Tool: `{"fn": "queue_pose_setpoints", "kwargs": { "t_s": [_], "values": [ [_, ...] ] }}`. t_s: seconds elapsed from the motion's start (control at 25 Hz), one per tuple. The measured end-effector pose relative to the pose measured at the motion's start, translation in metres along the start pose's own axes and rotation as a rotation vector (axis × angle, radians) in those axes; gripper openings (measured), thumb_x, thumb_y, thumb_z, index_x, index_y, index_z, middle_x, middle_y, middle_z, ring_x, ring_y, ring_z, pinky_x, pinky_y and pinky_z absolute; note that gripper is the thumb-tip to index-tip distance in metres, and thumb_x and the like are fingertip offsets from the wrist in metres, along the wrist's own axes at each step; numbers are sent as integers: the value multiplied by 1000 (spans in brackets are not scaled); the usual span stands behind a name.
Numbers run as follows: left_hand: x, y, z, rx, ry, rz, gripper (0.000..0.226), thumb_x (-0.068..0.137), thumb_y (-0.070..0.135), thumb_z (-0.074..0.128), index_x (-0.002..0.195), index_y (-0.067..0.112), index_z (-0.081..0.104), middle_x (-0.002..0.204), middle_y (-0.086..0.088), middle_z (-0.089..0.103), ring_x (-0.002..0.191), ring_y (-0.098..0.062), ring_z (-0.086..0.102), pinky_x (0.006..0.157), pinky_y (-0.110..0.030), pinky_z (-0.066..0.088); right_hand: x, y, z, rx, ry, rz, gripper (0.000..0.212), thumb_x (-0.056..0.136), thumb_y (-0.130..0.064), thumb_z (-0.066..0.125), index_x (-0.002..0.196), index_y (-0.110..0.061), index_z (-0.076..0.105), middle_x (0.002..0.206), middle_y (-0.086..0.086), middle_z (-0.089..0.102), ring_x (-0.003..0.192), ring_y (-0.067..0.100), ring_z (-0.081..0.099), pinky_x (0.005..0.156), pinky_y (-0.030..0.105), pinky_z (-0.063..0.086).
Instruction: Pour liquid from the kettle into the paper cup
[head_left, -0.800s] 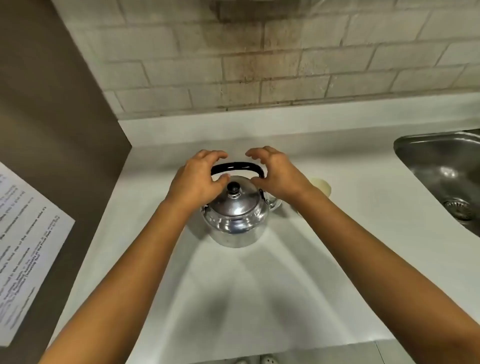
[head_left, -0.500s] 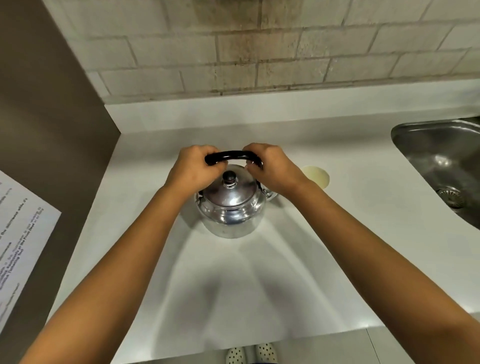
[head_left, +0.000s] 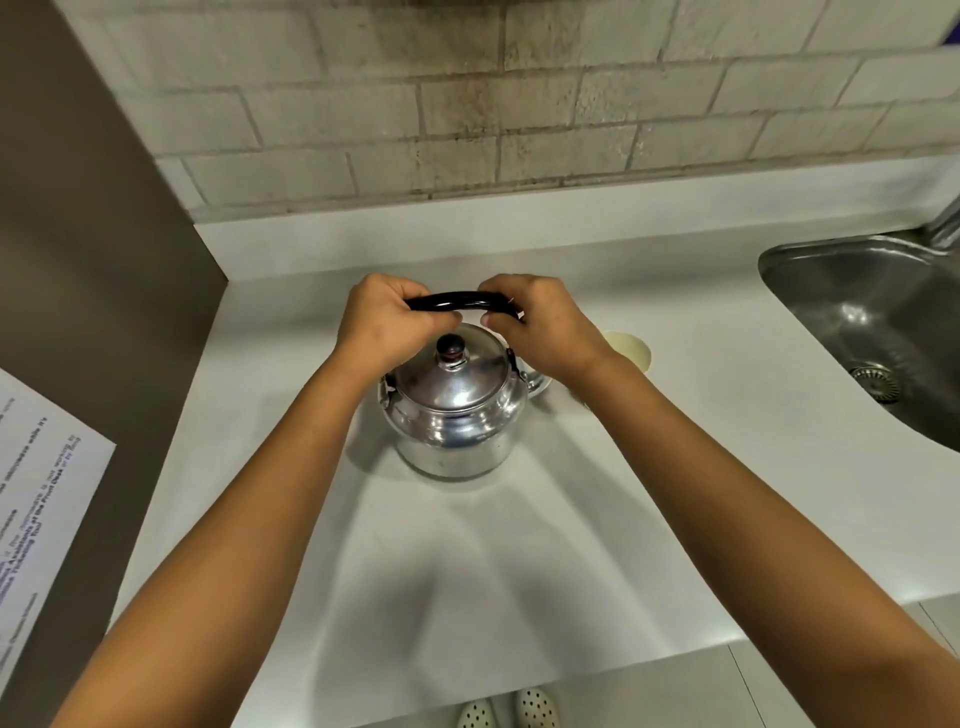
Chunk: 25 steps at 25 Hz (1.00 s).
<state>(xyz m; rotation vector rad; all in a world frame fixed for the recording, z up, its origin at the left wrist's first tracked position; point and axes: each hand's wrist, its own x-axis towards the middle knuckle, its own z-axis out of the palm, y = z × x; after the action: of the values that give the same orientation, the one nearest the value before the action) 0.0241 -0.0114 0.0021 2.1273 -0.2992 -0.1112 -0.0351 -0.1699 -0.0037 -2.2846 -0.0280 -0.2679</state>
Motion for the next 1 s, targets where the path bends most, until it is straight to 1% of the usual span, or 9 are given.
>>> {"fn": "queue_pose_setpoints", "kwargs": {
  "t_s": [0.08,0.16,0.24,0.36,0.44,0.6,0.76,0.88,1.0],
  "values": [
    [-1,7,-7,-27,25,23,22,56,23,75,40,31,63,31,18,49,39,-2,45,44,-16,37,0,-9,-4,23,47,-4,20,81,-12,62,100,-14,64,84,-2,62,76,14,58,70,18,43],
    [-4,13,-13,-42,45,35,21,55,22,76,40,30,63,31,18,49,40,-4,46,44,-16,37,-3,-17,-7,84,115,1,18,77,-11,67,95,-15,65,77,-8,60,68,7,57,63,7,42],
    [-8,17,-16,-49,56,40,27,56,20,77,37,30,61,29,17,46,34,1,42,38,-10,33,-9,-22,-9,153,190,28,23,74,-12,70,96,-16,64,80,-11,59,71,3,56,61,3,41],
    [-13,21,-18,-56,78,40,30,57,19,78,36,30,60,28,17,45,29,3,39,33,-7,28,-34,-18,1,169,267,121,43,75,-17,70,115,-14,55,110,3,57,93,13,53,76,18,43],
    [-15,23,-18,-65,100,39,29,56,20,79,36,29,60,29,17,47,30,3,39,34,-7,29,-58,-10,17,137,212,195,56,75,-21,69,126,-15,46,123,9,49,106,19,49,85,25,40],
    [-19,33,-12,-61,132,26,27,56,21,80,38,26,60,29,18,48,36,-1,43,44,-15,34,-88,4,34,111,146,174,73,74,-27,70,136,-17,33,133,12,37,119,23,39,101,28,34],
    [-21,44,-5,-37,152,20,24,55,22,79,40,26,61,30,18,49,40,-6,45,46,-18,35,-98,11,38,218,152,236,82,74,-32,70,140,-26,22,135,11,30,126,25,35,98,24,29],
    [-23,55,2,0,145,13,18,54,25,78,43,27,63,32,18,52,40,-5,48,45,-18,38,-100,18,37,276,115,226,90,75,-34,70,144,-23,14,142,10,29,130,20,32,100,19,28],
    [-24,64,9,52,146,21,14,53,27,76,45,28,64,34,15,55,40,-2,49,44,-16,38,-100,22,35,309,63,210,95,76,-37,70,145,-17,8,152,7,21,139,18,24,113,32,28]
  ]
}}
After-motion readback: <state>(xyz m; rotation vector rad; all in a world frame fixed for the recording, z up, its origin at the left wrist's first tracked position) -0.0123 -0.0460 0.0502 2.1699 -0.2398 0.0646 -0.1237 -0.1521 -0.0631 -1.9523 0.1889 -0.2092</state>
